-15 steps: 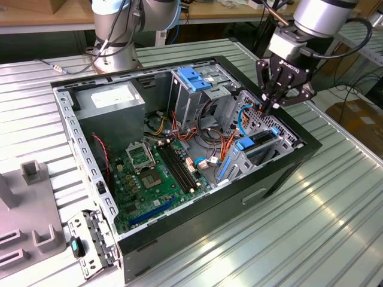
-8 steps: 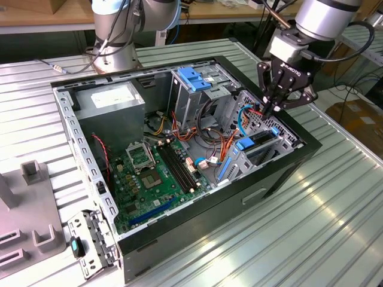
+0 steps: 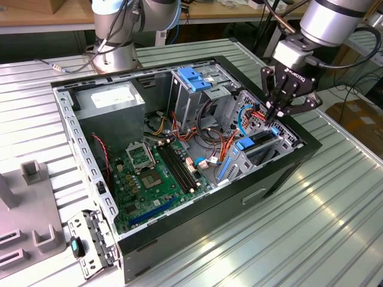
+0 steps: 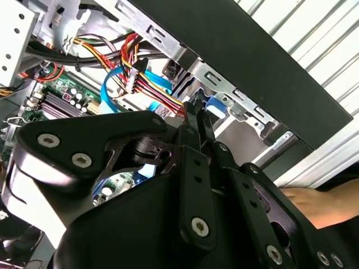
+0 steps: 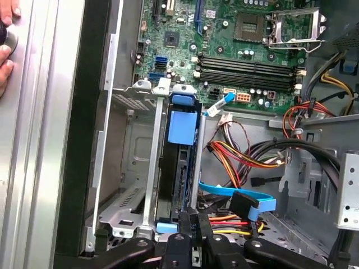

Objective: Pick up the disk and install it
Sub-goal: 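Insert the first disk wire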

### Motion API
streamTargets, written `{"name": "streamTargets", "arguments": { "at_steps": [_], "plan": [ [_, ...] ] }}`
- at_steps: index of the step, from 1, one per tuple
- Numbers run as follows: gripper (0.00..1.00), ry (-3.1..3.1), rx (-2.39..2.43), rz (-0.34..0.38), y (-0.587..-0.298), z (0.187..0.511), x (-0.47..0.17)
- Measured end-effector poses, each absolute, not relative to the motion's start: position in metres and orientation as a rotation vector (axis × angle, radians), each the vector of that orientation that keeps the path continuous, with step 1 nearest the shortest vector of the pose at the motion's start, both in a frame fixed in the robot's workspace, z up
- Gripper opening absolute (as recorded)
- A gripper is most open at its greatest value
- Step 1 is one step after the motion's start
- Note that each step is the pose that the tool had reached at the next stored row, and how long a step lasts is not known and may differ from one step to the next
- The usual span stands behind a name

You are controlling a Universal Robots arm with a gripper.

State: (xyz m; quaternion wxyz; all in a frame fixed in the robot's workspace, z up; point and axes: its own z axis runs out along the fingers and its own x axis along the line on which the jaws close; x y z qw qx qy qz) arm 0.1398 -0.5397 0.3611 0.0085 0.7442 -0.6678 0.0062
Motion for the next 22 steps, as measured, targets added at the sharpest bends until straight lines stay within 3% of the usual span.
{"name": "streamTargets", "arguments": {
  "at_steps": [12, 17, 22],
  "plan": [
    [0.16, -2.181, 2.247, 0.007, -0.544, 0.356, 0.132],
    [0.16, -2.214, 2.279, -0.064, -0.548, 0.356, 0.132],
    [0.16, -2.228, 2.268, -0.067, -0.550, 0.354, 0.132]
  ]
}}
